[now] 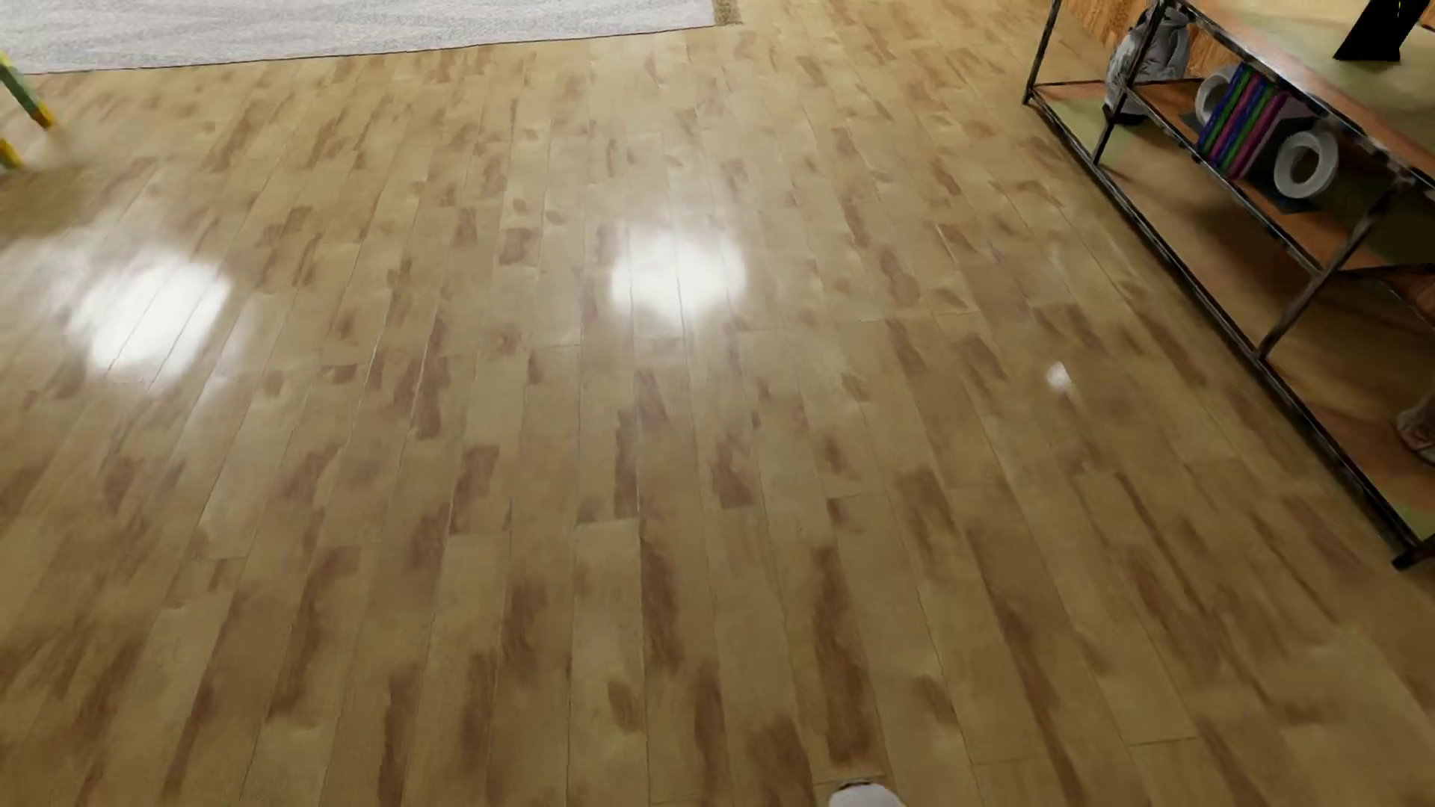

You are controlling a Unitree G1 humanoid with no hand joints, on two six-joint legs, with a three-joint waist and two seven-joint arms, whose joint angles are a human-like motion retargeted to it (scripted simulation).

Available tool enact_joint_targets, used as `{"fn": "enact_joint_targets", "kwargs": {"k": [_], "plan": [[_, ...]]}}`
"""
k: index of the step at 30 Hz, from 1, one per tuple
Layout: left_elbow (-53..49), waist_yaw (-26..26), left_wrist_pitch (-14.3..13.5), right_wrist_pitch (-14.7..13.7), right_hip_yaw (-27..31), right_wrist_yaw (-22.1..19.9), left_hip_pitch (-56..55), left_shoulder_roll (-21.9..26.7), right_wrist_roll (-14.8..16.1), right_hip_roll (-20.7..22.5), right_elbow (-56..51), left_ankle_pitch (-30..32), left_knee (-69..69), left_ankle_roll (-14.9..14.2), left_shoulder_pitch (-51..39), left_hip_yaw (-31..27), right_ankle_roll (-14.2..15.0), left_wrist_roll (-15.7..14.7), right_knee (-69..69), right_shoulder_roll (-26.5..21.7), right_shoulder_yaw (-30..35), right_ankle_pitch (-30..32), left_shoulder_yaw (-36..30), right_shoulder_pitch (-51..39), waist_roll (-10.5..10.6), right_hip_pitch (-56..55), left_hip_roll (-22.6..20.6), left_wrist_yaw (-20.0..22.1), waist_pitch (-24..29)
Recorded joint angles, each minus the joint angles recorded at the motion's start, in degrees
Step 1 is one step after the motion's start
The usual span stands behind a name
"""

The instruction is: Move towards the light gray armchair

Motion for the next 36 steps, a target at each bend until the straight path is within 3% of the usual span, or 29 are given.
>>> {"fn": "enact_joint_targets", "kwargs": {"k": [1, 3, 4, 5, 6, 7, 8, 10, 11, 12, 15, 17, 19, 20, 21, 22, 23, 25, 26, 27, 29, 30, 31, 32, 33, 34, 36], "plan": [[-3.5, -0.3, 0.0, 0.0, 0.0, 0.0, 4.4, 1.0, 0.0, -1.2, -1.0, 2.2, -0.6, 0.0, -1.1, 0.0, 0.0, 0.0, -10.5, 0.5, 0.5, -7.2, 0.2, 1.4, -1.3, -1.7, 1.3, 0.0, -0.5], [-9.7, -2.9, 0.0, 0.0, 0.0, 0.0, 7.6, 2.4, 0.0, -3.9, -0.2, 7.6, 0.1, 0.0, -1.6, 0.0, 0.0, 0.0, -19.9, 1.5, -0.1, -30.5, 2.2, 1.4, -2.6, -6.1, 5.3, 0.0, -1.8], [-10.4, -4.7, 0.0, 0.0, 0.0, 0.0, 9.8, 2.3, 0.0, -4.4, -0.6, 12.8, 1.1, 0.0, -1.7, 0.0, 0.0, 0.0, -19.1, 1.2, -0.8, -32.0, 3.0, 1.3, -2.5, -7.2, 7.9, 0.0, -1.3], [-8.9, -5.0, 0.0, 0.0, 0.0, 0.0, 11.2, 1.7, 0.0, -3.5, -0.1, 18.8, 2.6, 0.0, -1.2, 0.0, 0.0, 0.0, -16.7, 0.7, -0.9, -25.1, 3.3, 0.6, -2.0, -9.0, 9.4, 0.0, -1.9], [-6.2, -3.9, 0.0, 0.0, 0.0, 0.0, 10.3, 0.9, 0.0, -1.3, 0.6, 27.3, 6.7, 0.0, 0.0, 0.0, 0.0, 0.0, -13.1, 0.2, -1.0, -13.0, 3.5, -0.3, -1.3, -11.2, 10.8, 0.0, -3.4], [-1.7, -2.1, 0.0, 0.0, 0.0, 0.0, 6.5, -0.1, 0.0, 1.2, 1.7, 35.3, 14.5, 0.0, 1.0, 0.0, 0.0, 0.0, -6.7, 0.0, -1.5, -4.8, 3.2, -1.5, -0.3, -12.8, 11.7, 0.0, -4.6], [2.8, -0.3, 0.0, 0.0, 0.0, 0.0, 1.7, -0.7, 0.0, 4.0, 2.2, 33.4, 25.9, 0.0, 1.2, 0.0, 0.0, 0.0, -1.3, -0.7, -1.5, -4.9, 2.2, -3.3, 0.6, -10.2, 12.1, 0.0, -3.0], [9.9, 3.9, 0.0, 0.0, 0.0, 0.0, -11.3, -0.8, 0.0, 7.9, 1.7, 5.4, 47.5, 0.0, 0.5, 0.0, 0.0, 0.0, -4.4, -1.7, -2.9, -9.2, -1.7, -8.1, -0.2, 3.8, 10.5, 0.0, 0.3], [11.6, 7.0, 0.0, 0.0, 0.0, 0.0, -18.6, -0.4, 0.0, 7.9, 0.9, -5.0, 51.1, 0.0, 1.6, 0.0, 0.0, 0.0, -8.0, -2.2, -2.6, -13.2, -2.4, -10.4, -1.8, 11.0, 9.0, 0.0, 0.3], [13.0, 10.7, 0.0, 0.0, 0.0, 0.0, -22.1, 0.5, 0.0, 6.9, -4.1, -10.2, 47.9, 0.0, 2.8, 0.0, 0.0, 0.0, -12.4, -3.8, -2.2, -17.6, -3.6, -11.0, -3.3, 20.5, 7.7, 0.0, 2.1], [15.8, 19.9, 0.0, 0.0, 0.0, 0.0, -34.1, 2.6, 0.0, 3.7, -9.8, -9.7, 22.4, 0.0, 6.4, 0.0, 0.0, 0.0, -22.1, -5.1, -6.9, -31.4, -1.0, -17.3, -6.3, 38.5, 8.1, 0.0, 2.1], [17.9, 24.2, 0.0, 0.0, 0.0, 0.0, -38.1, 3.1, 0.0, 3.1, -13.5, -6.9, 1.3, 0.0, 7.4, 0.0, 0.0, 0.0, -23.0, -6.3, -8.7, -36.7, 0.2, -22.5, -6.1, 44.6, 10.3, 0.0, 0.5], [19.4, 28.0, 0.0, 0.0, 0.0, 0.0, -41.7, 3.5, 0.0, -0.5, -16.8, -8.2, 2.8, 0.0, 8.7, 0.0, 0.0, 0.0, -20.8, -6.5, -11.1, -35.4, 1.3, -24.3, -7.0, 50.2, 12.2, 0.0, 0.7], [21.0, 29.1, 0.0, 0.0, 0.0, 0.0, -42.2, 3.4, 0.0, -2.5, -17.8, -7.2, 8.8, 0.0, 9.3, 0.0, 0.0, 0.0, -17.0, -5.7, -12.2, -30.9, 1.3, -23.5, -7.9, 52.2, 11.7, 0.0, 0.7], [22.8, 29.3, 0.0, 0.0, 0.0, 0.0, -43.9, 3.1, 0.0, -3.8, -17.7, -3.3, 15.3, 0.0, 9.7, 0.0, 0.0, 0.0, -9.7, -4.2, -12.8, -22.0, 1.1, -21.9, -9.3, 50.4, 10.7, 0.0, -0.8], [25.1, 27.6, 0.0, 0.0, 0.0, 0.0, -43.4, 2.8, 0.0, -5.2, -16.1, -2.0, 21.6, 0.0, 9.3, 0.0, 0.0, 0.0, 1.3, -2.4, -12.5, -10.4, -0.2, -19.9, -11.0, 47.2, 8.3, 0.0, -0.9], [24.9, 25.3, 0.0, 0.0, 0.0, 0.0, -38.1, 2.4, 0.0, -5.8, -15.5, -4.4, 22.7, 0.0, 8.6, 0.0, 0.0, 0.0, 15.0, -1.9, -11.8, -2.2, 0.4, -17.6, -11.9, 42.7, 4.5, 0.0, 1.1], [20.9, 19.8, 0.0, 0.0, 0.0, 0.0, -27.3, 0.9, 0.0, -3.5, -9.8, -7.7, 19.0, 0.0, 7.2, 0.0, 0.0, 0.0, 34.8, 0.0, -5.4, -10.7, 1.2, -16.0, -11.5, 29.6, 1.5, 0.0, 2.7], [17.1, 16.2, 0.0, 0.0, 0.0, 0.0, -21.5, -0.2, 0.0, -0.3, -7.5, -7.8, 15.0, 0.0, 6.6, 0.0, 0.0, 0.0, 35.2, 1.6, -7.9, -12.6, 2.5, -13.0, -9.6, 22.5, 2.4, 0.0, 2.2], [12.7, 12.2, 0.0, 0.0, 0.0, 0.0, -15.1, -0.6, 0.0, 1.0, -5.3, -7.8, 10.4, 0.0, 6.2, 0.0, 0.0, 0.0, 29.3, 1.8, -6.0, -10.5, 3.7, -10.3, -8.7, 17.3, 2.2, 0.0, 2.5], [3.2, 5.2, 0.0, 0.0, 0.0, 0.0, -4.4, -0.5, 0.0, 2.6, -1.5, -8.3, 3.8, 0.0, 4.2, 0.0, 0.0, 0.0, 4.9, 1.5, -2.2, -1.6, 4.6, -5.3, -7.0, 9.4, 4.1, 0.0, 2.3], [-1.1, 2.7, 0.0, 0.0, 0.0, 0.0, -1.1, 0.0, 0.0, 1.6, 0.2, -9.4, 2.4, 0.0, 1.9, 0.0, 0.0, 0.0, -7.4, 1.4, -1.6, -4.5, 4.9, -3.4, -7.3, 6.3, 4.5, 0.0, 1.9], [-3.9, 0.6, 0.0, 0.0, 0.0, 0.0, 2.0, 0.9, 0.0, 0.8, 2.2, -11.2, 1.4, 0.0, -0.9, 0.0, 0.0, 0.0, -17.0, 0.4, 5.2, -19.2, 4.7, -2.8, -7.7, 4.6, 4.6, 0.0, 1.6], [-6.9, -1.7, 0.0, 0.0, 0.0, 0.0, 4.9, 1.4, 0.0, -0.6, 2.8, -13.4, 1.8, 0.0, -2.8, 0.0, 0.0, 0.0, -19.0, -0.1, 7.1, -34.6, 5.8, -0.9, -8.0, 2.7, 5.3, 0.0, 1.2], [-8.4, -4.1, 0.0, 0.0, 0.0, 0.0, 7.4, 1.5, 0.0, -2.6, 3.3, -14.7, 2.2, 0.0, -4.5, 0.0, 0.0, 0.0, -18.3, -0.5, 8.7, -38.9, 7.2, 0.6, -8.3, 0.6, 5.8, 0.0, 1.3], [-9.2, -5.5, 0.0, 0.0, 0.0, 0.0, 11.0, 1.1, 0.0, -2.5, 4.8, -13.1, 2.8, 0.0, -4.8, 0.0, 0.0, 0.0, -18.4, -0.7, 10.1, -33.3, 9.1, 1.8, -7.7, -1.0, 7.1, 0.0, 2.1], [-7.8, -6.2, 0.0, 0.0, 0.0, 0.0, 10.2, -0.1, 0.0, 0.7, 7.0, 0.7, 11.4, 0.0, -3.0, 0.0, 0.0, 0.0, -13.0, -0.1, 9.1, -6.4, 11.3, 3.5, -5.6, -4.4, 10.5, 0.0, -0.4]]}}
